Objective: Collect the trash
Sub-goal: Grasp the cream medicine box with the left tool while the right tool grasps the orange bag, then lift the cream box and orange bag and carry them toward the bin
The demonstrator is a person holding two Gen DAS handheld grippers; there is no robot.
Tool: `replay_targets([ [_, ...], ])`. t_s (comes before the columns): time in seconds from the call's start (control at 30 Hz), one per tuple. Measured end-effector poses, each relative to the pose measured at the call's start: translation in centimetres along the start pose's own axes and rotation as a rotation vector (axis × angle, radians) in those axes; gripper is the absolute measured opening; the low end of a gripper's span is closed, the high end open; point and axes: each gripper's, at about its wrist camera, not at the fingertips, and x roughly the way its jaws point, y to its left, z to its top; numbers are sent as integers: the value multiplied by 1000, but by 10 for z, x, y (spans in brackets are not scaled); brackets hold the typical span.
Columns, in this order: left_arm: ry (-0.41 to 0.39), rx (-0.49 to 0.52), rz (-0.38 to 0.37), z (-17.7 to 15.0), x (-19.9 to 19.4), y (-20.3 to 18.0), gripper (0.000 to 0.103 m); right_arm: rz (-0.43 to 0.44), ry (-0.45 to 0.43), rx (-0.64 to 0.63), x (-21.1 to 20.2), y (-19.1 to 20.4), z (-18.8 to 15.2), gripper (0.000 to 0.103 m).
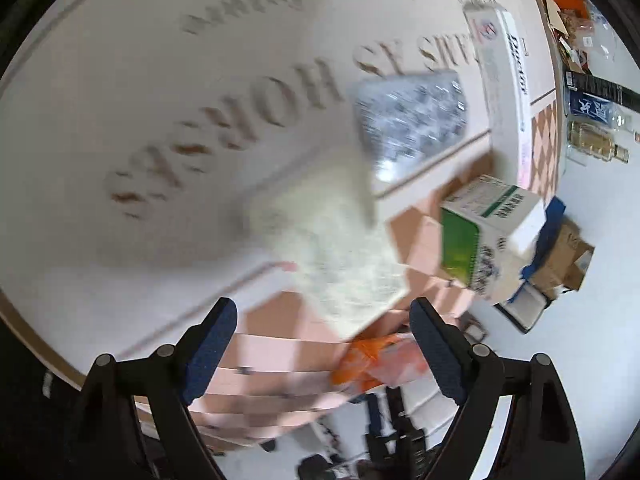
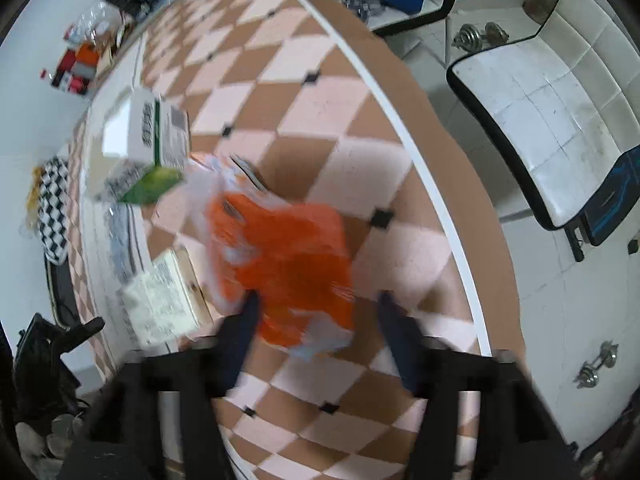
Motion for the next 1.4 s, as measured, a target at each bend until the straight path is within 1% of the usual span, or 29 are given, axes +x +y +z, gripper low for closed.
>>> replay_targets([
  [0.1,-1,-58,21,1,21,-31,88,2,-17,10,-3,6,11,68],
  [0.13,-2,-90,28,1,31,-35,88,-1,-24,12,-3,8,14,68],
  [0.17,-5,-118,58,4,36,-38,91,-12,-32,8,-3,10,18,68],
  [0.2,-20,-143,82,-6,37,-42,91,-22,-32,7,-1,11,21,68],
  [0.27,-41,-186,151,-6,40,-51,91,-26,-24,8,5,13,27,68],
  [0.33,-56,-197,227,-7,44,-60,91,-33,-3,5,13,15,32,68],
  [0.4,-45,-202,298,-12,55,-68,91,-40,21,1,23,16,34,68],
  [0.43,-28,-222,313,-14,62,-66,93,-42,30,2,27,17,34,68],
  [0.5,-50,-279,239,-19,63,-53,94,-36,32,4,31,17,34,67],
  [0.53,-56,-274,229,-20,62,-52,92,-39,23,-9,32,18,33,58],
  [0.57,-66,-242,231,-19,61,-55,89,-33,20,-20,32,19,32,41],
  [0.6,-71,-220,227,-20,59,-55,85,-25,23,-26,32,19,32,39],
  [0.63,-76,-183,218,-18,56,-60,79,-23,26,-30,33,20,31,39],
  [0.7,-73,-145,235,-12,58,-74,77,-13,21,-37,31,18,28,36],
  [0.73,-73,-118,237,-7,50,-73,76,-6,22,-35,30,16,26,34],
  [0.8,-70,-13,261,3,40,-81,75,6,23,-31,27,12,22,33],
  [0.87,-55,135,300,12,21,-78,62,16,26,-35,25,7,16,31],
  [0.9,-46,183,313,14,18,-79,62,19,28,-39,23,4,11,31],
  [0.93,-18,285,351,13,16,-81,62,18,29,-42,22,3,8,31],
  [1.0,29,397,394,17,11,-80,62,16,49,-54,20,0,-3,31],
  [1.03,50,431,408,19,6,-75,63,9,59,-61,20,-2,-9,31],
  [1.13,56,380,332,29,-13,-60,61,5,69,-68,19,-6,-19,31],
  [1.17,55,337,262,34,-20,-58,63,5,64,-69,18,-6,-21,31],
  [1.2,55,308,216,39,-25,-55,63,3,60,-60,17,-8,-23,31],
  [1.23,56,298,191,40,-30,-51,63,11,62,-47,17,-9,-24,32],
  [1.27,48,320,187,41,-33,-56,63,25,64,-37,17,-10,-24,32],
  [1.33,-2,407,238,34,-37,-68,63,20,52,-48,13,-7,-22,32],
  [1.37,-58,489,295,31,-44,-79,63,4,47,-67,12,-4,-20,35],
  [1.4,-91,540,337,29,-46,-85,63,-16,50,-97,11,0,-17,37],
])
